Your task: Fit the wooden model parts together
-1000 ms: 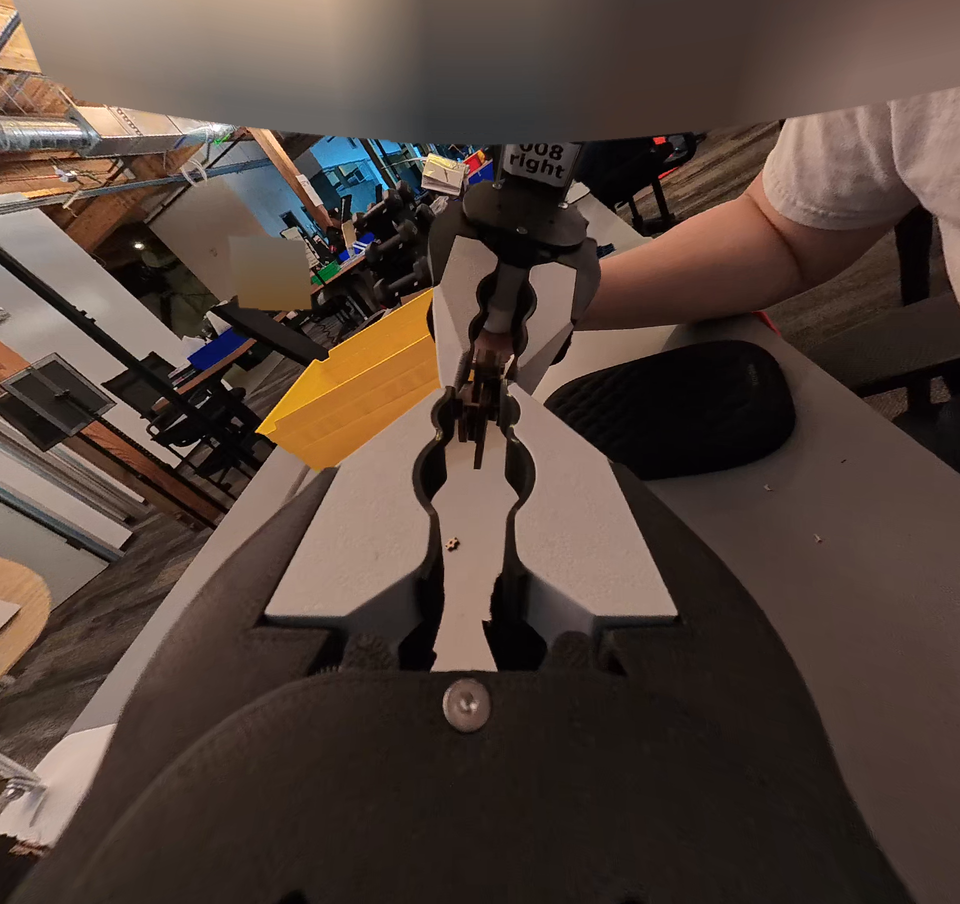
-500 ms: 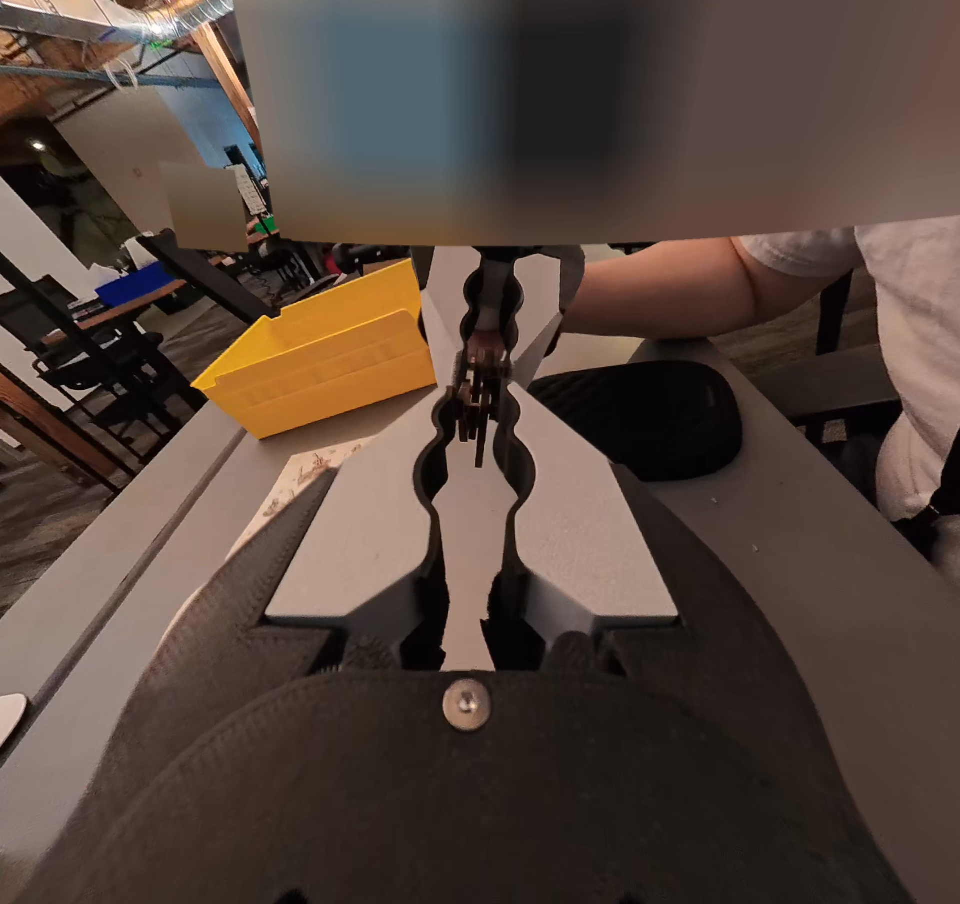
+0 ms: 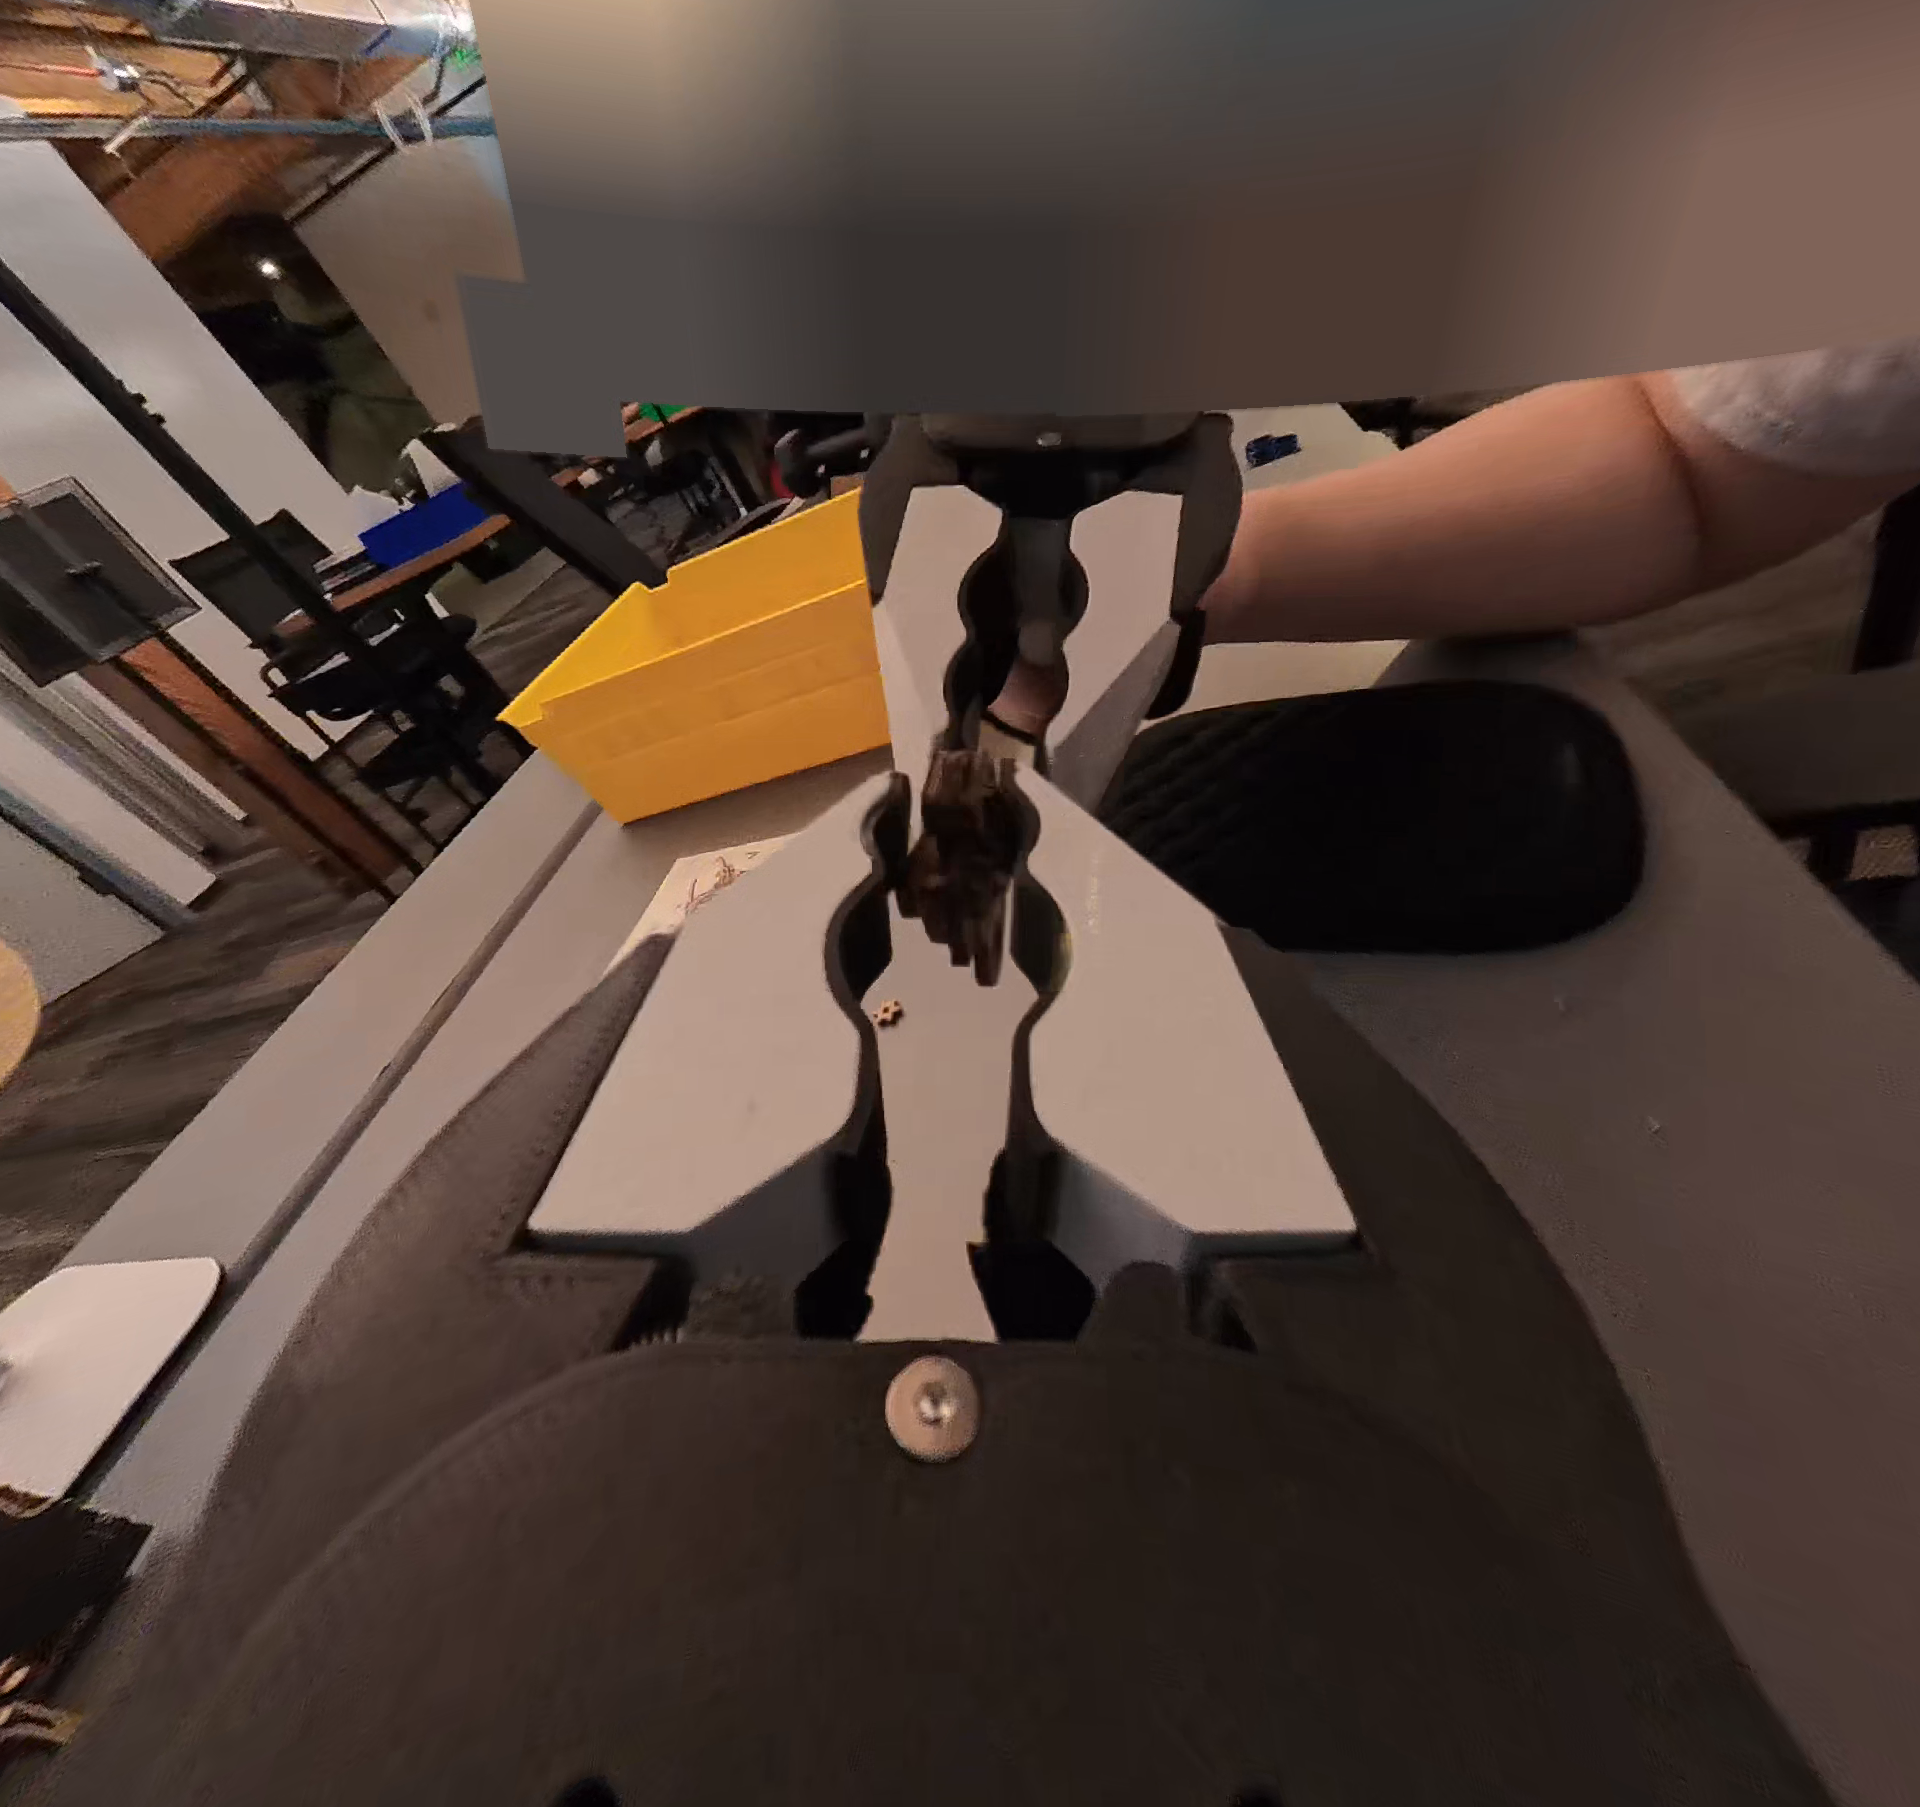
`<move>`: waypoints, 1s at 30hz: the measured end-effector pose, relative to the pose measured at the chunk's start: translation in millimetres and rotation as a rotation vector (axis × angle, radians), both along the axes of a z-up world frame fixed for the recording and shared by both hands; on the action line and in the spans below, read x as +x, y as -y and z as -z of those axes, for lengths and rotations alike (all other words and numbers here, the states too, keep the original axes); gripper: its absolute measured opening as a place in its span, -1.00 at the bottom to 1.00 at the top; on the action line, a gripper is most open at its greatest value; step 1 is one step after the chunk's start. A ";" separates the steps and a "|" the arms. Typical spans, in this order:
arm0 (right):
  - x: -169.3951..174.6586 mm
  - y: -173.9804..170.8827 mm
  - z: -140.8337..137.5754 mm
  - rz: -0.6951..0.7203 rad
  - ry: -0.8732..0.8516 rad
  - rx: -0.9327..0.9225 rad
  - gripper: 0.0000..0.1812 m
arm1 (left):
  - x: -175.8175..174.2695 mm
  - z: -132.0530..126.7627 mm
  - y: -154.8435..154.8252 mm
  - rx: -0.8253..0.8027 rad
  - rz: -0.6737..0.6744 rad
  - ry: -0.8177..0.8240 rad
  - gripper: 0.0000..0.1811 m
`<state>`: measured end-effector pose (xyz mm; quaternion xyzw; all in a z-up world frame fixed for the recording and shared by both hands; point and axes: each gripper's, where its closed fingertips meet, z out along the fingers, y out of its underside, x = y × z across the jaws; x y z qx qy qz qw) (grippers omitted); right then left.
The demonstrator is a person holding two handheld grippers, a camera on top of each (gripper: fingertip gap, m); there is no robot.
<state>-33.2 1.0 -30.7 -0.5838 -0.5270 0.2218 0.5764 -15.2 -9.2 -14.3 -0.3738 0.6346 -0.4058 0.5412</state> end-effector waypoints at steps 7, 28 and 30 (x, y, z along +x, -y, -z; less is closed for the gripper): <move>-3.4 11.6 -1.9 -0.074 0.005 0.002 -0.84 | -3.1 -0.9 9.5 -0.033 0.075 -0.020 -0.84; 1.3 18.7 -18.9 -0.099 -0.048 0.096 -0.77 | -12.2 -18.9 26.8 0.160 0.145 0.157 -0.85; -1.3 25.2 -20.4 -0.120 -0.030 0.178 -0.82 | -13.8 -20.2 32.3 0.217 0.172 0.191 -0.85</move>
